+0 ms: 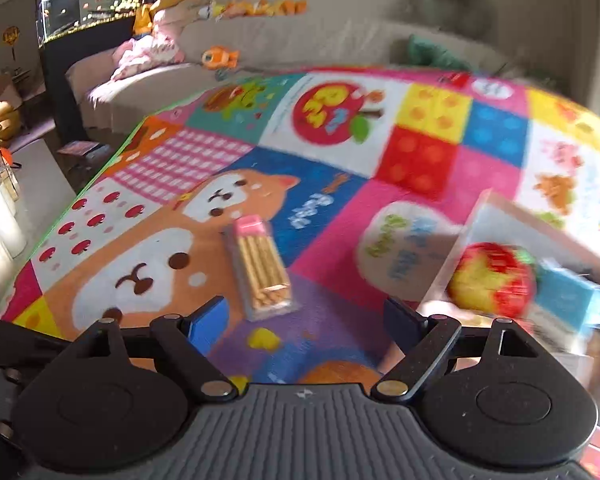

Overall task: Organize objects
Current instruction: 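Grasp the teal toy with the left tool while the right tool grasps the biscuit stick pack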

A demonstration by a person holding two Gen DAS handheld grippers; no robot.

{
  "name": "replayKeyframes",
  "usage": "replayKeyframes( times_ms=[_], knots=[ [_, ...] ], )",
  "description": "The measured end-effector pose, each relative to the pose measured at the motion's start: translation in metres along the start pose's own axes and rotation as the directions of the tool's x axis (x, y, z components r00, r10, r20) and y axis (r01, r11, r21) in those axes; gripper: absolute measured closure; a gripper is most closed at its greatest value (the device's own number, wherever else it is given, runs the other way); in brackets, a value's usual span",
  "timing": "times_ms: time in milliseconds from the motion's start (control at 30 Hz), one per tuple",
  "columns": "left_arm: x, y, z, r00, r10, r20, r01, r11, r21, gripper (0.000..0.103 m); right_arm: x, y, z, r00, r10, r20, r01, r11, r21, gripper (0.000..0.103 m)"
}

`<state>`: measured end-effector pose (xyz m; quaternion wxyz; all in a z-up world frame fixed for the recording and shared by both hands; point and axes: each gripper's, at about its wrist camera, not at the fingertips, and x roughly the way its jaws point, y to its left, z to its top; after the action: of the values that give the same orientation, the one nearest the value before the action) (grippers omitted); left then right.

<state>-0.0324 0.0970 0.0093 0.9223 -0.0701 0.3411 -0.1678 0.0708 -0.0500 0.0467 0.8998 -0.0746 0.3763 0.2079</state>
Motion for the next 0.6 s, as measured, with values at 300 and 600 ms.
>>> replayKeyframes(
  times_ms=[300,600],
  knots=[
    [-0.018,0.058,0.004,0.978,0.207,0.009,-0.202,0.965,-0.165,0.065,0.073,0.038,0.021,0.993,-0.049,-0.106,0.04,0.996,-0.084,0.059],
    [-0.026,0.048,-0.004,0.992,0.121,0.035,-0.114,0.983,-0.146,0.065,0.026,0.021,-0.011,0.983,-0.12,-0.136,0.104,0.987,-0.119,0.071]
  ],
)
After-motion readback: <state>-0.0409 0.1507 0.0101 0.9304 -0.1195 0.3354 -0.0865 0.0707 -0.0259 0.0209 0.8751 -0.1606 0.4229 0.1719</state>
